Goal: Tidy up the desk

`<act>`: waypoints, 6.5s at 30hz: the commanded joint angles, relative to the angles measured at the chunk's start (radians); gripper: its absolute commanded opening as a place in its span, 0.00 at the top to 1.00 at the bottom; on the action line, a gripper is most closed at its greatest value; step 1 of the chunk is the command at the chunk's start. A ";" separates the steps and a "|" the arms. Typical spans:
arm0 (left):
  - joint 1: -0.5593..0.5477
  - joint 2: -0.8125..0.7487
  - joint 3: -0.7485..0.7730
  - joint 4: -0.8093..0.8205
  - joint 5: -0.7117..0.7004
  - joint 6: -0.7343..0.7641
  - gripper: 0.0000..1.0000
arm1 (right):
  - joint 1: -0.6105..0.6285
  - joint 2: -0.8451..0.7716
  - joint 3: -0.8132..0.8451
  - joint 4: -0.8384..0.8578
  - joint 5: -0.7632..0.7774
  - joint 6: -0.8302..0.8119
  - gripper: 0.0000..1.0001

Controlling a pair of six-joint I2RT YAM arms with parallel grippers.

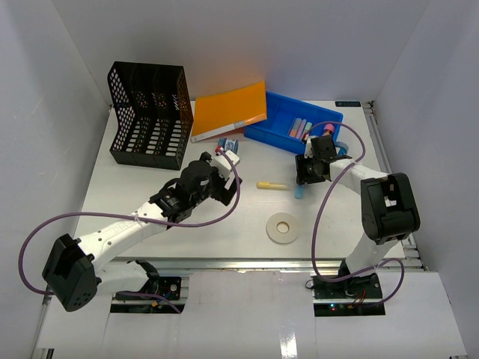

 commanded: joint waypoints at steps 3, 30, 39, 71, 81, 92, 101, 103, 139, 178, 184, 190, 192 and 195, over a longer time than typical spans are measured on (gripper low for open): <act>0.010 -0.013 0.000 0.004 0.011 0.007 0.02 | -0.003 0.036 0.028 0.027 0.016 0.010 0.52; 0.042 0.075 0.023 -0.005 0.142 -0.129 0.02 | -0.025 -0.095 0.362 0.013 -0.207 -0.097 0.92; 0.049 0.166 0.047 -0.020 0.210 -0.151 0.02 | -0.116 0.253 0.717 0.121 -0.039 0.151 0.92; 0.034 0.402 0.222 -0.011 0.700 0.399 0.11 | -0.204 -0.171 0.298 -0.243 -1.091 -0.554 0.06; 0.023 0.643 0.376 -0.019 0.605 0.699 0.06 | -0.237 -0.476 -0.036 -0.407 -1.174 -0.864 0.05; 0.010 0.912 0.631 0.013 0.526 0.669 0.14 | -0.258 -0.513 -0.039 -0.393 -1.219 -0.808 0.05; 0.007 0.981 0.663 -0.039 0.576 0.635 0.44 | -0.276 -0.510 -0.030 -0.388 -1.181 -0.790 0.06; 0.006 0.980 0.655 -0.039 0.588 0.617 0.54 | -0.276 -0.505 -0.032 -0.388 -1.183 -0.788 0.06; 0.026 0.419 0.283 -0.153 0.956 0.056 0.80 | 0.180 -0.573 -0.067 -0.332 -0.632 -1.360 0.05; 0.113 0.423 0.211 -0.059 1.023 -0.002 0.79 | 0.396 -0.480 -0.031 -0.390 -0.547 -1.350 0.26; 0.132 0.426 0.215 -0.040 1.054 -0.027 0.79 | 0.434 -0.451 -0.051 -0.350 -0.530 -1.315 0.29; 0.139 0.422 0.208 -0.013 1.089 -0.051 0.79 | 0.482 -0.391 -0.058 -0.251 -0.443 -1.273 0.37; 0.139 0.421 0.205 -0.010 1.096 -0.055 0.79 | 0.490 -0.370 -0.049 -0.237 -0.422 -1.262 0.39; 0.141 0.420 0.205 -0.007 1.100 -0.057 0.79 | 0.503 -0.346 -0.038 -0.224 -0.388 -1.261 0.42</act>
